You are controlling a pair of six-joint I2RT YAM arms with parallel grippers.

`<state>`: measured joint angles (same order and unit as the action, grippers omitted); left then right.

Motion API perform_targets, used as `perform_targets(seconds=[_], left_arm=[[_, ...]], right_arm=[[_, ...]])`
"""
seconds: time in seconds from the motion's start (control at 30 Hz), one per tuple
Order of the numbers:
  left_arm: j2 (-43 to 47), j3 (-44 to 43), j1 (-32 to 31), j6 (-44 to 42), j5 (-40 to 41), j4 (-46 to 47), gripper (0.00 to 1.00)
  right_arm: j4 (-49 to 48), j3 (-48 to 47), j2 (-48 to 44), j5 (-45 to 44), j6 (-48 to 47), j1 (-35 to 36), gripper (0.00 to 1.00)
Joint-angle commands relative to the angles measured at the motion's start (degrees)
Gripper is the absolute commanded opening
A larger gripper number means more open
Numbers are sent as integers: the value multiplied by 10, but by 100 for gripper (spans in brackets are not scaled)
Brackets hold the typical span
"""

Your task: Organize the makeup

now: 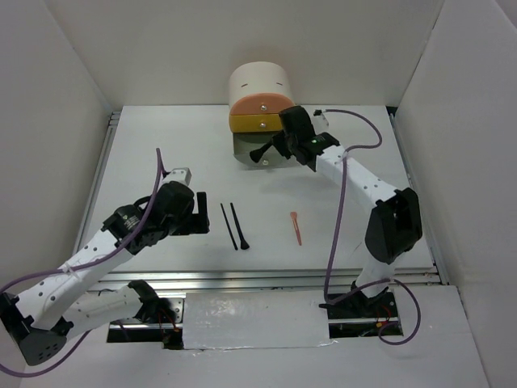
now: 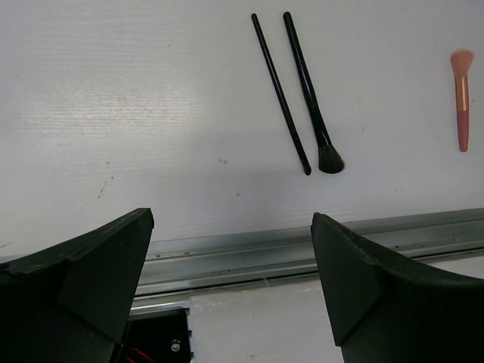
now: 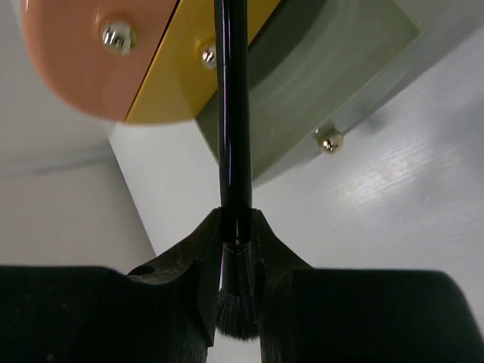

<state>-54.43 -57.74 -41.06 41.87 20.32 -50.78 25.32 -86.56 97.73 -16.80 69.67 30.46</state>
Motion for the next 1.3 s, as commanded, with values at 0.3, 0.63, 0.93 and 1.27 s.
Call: perform_targets(seconds=[0.3,0.63,0.93,1.27], left_arm=[[49,3,3,18,23,-34,100],[53,12,3,16,18,-39,99],[49,14,3,11,23,-39,99],[52,21,3,-3,8,-23,99]], right_arm=[[119,-240,200,-71,258,-27,0],[30,-203,205,-33,212,-37,62],[9,-185,137,12,8,-53,82],[96,37,14,-54,-247,-84,75]])
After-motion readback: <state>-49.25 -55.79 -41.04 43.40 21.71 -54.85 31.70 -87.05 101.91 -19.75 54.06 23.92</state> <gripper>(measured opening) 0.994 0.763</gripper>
